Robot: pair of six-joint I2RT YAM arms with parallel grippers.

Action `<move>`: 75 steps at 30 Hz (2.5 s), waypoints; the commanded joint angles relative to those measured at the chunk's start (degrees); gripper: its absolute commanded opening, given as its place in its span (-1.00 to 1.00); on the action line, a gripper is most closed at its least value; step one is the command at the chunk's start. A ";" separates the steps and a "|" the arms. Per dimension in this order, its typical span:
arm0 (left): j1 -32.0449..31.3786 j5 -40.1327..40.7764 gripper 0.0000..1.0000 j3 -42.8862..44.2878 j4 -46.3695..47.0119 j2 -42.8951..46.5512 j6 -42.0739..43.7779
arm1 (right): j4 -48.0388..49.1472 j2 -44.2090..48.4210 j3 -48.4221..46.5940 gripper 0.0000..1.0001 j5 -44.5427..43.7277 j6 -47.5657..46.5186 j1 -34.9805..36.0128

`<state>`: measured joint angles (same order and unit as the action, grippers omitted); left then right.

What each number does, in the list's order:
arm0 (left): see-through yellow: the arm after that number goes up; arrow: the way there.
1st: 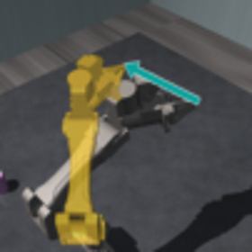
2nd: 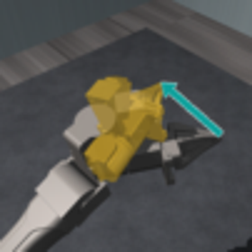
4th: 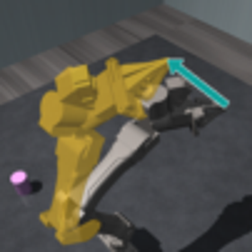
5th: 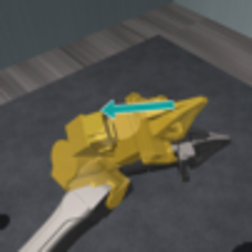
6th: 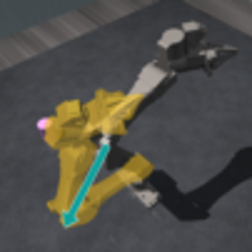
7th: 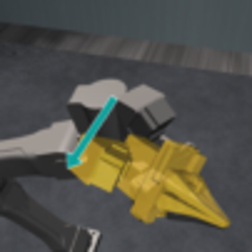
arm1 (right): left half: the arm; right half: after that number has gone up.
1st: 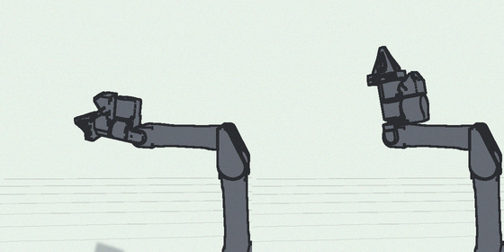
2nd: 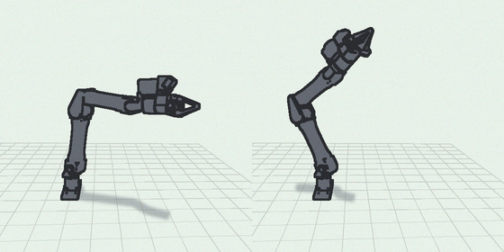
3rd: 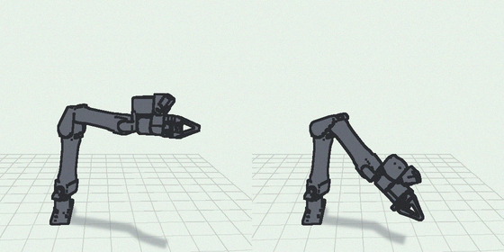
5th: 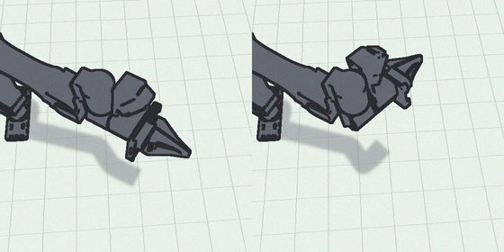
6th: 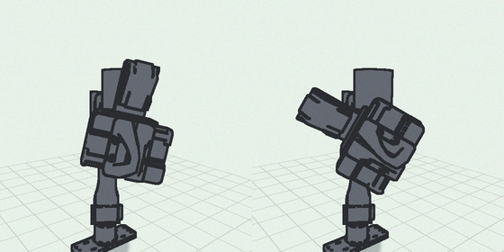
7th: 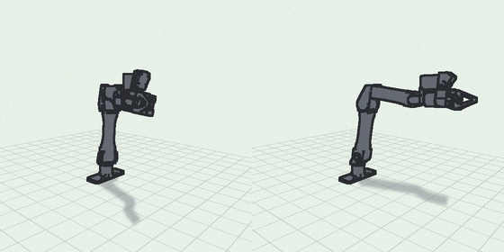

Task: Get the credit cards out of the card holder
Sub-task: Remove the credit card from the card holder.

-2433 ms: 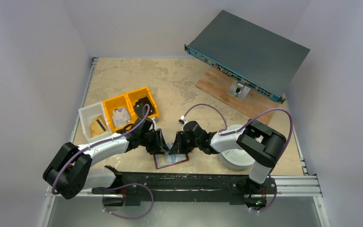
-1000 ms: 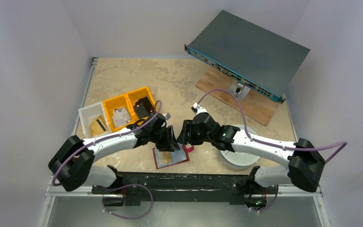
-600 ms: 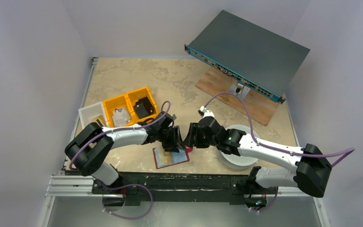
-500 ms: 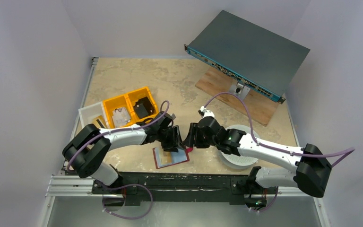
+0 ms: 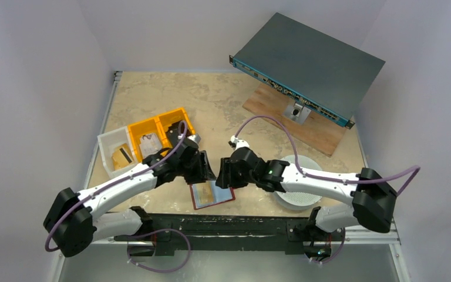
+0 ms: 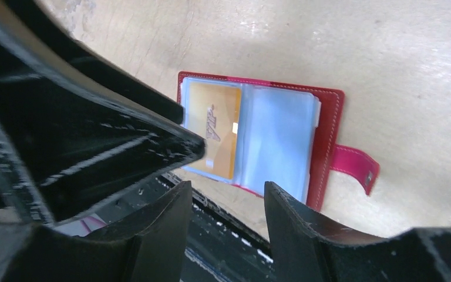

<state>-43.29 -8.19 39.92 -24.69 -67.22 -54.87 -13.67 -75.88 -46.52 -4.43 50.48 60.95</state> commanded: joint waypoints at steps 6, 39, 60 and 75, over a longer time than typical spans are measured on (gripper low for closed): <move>5.41 7.95 -0.13 -6.74 -9.21 9.66 0.62 | 10.38 -10.55 -2.89 -0.05 7.85 -1.74 0.39; 6.19 0.06 -0.99 -12.52 4.26 0.37 0.46 | 22.44 -22.39 2.69 -0.23 14.93 0.91 -1.53; 6.02 4.00 -1.00 -12.03 0.71 -4.53 -2.50 | 50.90 -24.33 17.19 -0.23 32.92 10.84 -10.37; 6.02 4.15 -1.00 -12.37 -0.25 -4.29 -3.49 | 70.72 -31.45 21.90 -0.74 36.39 21.94 -12.10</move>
<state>-37.15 -8.54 29.06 -20.73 -69.84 -58.17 51.64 -106.56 -26.04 31.11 69.49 49.41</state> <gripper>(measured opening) 0.003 0.164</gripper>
